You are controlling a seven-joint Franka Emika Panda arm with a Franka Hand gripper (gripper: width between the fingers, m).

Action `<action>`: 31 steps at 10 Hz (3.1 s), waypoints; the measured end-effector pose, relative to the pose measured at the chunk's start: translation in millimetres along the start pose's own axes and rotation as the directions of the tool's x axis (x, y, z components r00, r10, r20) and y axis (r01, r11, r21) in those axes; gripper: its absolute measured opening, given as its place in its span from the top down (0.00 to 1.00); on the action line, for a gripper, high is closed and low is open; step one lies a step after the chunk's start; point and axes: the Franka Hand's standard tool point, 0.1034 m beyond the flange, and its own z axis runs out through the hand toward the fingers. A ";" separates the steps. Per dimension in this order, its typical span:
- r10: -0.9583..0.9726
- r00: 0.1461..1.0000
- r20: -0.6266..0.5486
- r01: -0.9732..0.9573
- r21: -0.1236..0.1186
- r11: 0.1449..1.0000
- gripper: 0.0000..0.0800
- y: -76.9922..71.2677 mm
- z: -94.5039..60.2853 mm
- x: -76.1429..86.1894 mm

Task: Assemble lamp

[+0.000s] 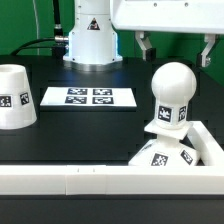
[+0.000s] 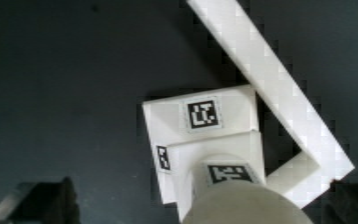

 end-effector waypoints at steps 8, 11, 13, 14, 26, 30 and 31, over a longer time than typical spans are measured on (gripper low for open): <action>-0.407 0.913 0.000 0.407 -0.004 0.913 0.13 83.8 9.1 -1.3; -0.406 0.914 0.002 0.406 -0.014 0.914 0.13 111.8 11.2 18.0; -0.407 0.913 0.003 0.407 -0.015 0.913 0.13 112.1 11.7 18.0; -0.407 0.913 0.003 0.407 -0.015 0.913 0.13 112.3 11.7 18.0; -0.569 0.822 0.035 0.570 -0.025 0.821 0.13 218.1 3.1 39.8; -0.604 0.795 0.045 0.606 -0.028 0.795 0.13 244.5 8.6 49.2; -0.611 0.790 0.053 0.613 -0.030 0.789 0.13 247.8 12.6 50.7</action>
Offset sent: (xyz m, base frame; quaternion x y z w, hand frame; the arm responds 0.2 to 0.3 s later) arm 0.0000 0.0000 0.0000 0.0000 0.0000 0.0000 1.0000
